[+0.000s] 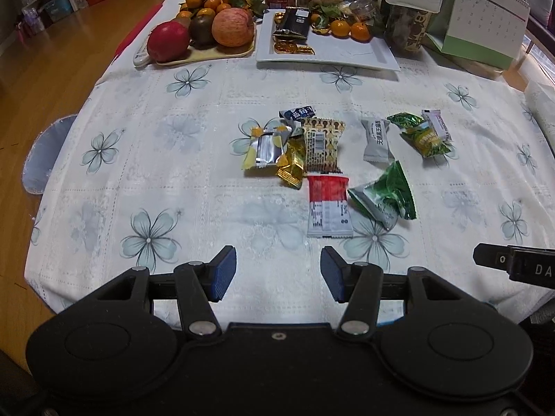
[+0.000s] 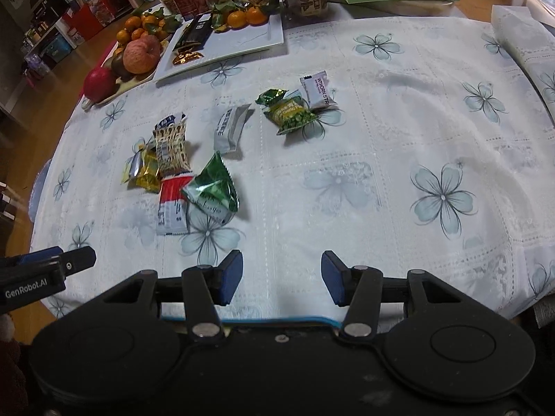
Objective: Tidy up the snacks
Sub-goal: 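Grasp the red-and-white bar with the left tool while the right tool grasps the green pouch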
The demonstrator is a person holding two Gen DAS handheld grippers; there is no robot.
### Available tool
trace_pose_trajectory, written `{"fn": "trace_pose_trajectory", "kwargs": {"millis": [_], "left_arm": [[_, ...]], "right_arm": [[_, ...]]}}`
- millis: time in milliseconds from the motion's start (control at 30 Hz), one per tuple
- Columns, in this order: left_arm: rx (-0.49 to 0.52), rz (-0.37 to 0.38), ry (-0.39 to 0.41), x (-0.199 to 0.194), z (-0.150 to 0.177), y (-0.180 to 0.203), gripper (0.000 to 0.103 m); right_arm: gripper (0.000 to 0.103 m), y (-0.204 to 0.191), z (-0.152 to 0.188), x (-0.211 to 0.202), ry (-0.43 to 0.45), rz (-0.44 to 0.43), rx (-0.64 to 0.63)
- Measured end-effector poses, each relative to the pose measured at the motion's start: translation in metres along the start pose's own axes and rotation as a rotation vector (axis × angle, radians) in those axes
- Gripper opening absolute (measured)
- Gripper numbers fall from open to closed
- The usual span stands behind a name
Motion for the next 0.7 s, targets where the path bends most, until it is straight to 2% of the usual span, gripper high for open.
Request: {"fn": "trace_pose_trajectory", "kwargs": {"millis": [200, 367, 567, 700], "left_arm": [[-0.032, 0.026, -0.034, 0.024, -0.033, -0.001, 0.059], [-0.072, 0.042, -0.039, 0.039, -0.057, -0.005, 0.059], [-0.172, 0.089, -0.079, 0.059, -0.073, -0.023, 0.059], [-0.237, 0.108, -0.136, 0.071, -0.078, -0.032, 0.057]], "right_arm": [[0.058, 0.003, -0.042, 0.019, -0.007, -0.012, 0.056], [0.061, -0.003, -0.064, 0.035, -0.013, -0.024, 0.063], [0.062, -0.024, -0.068, 0.058, -0.043, -0.077, 0.027], [0.063, -0.044, -0.064, 0.072, -0.049, -0.075, -0.03]]}}
Point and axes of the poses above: each gripper's, at about its wrist camera, not at the fingertips, and x roughly the way its jaws point, y to its right, z to its underside, the point moved 1 cm from there along x, roughly the way its jaws point, and after that the axes turned 4 degrees about -y, right-handed, at the moved point
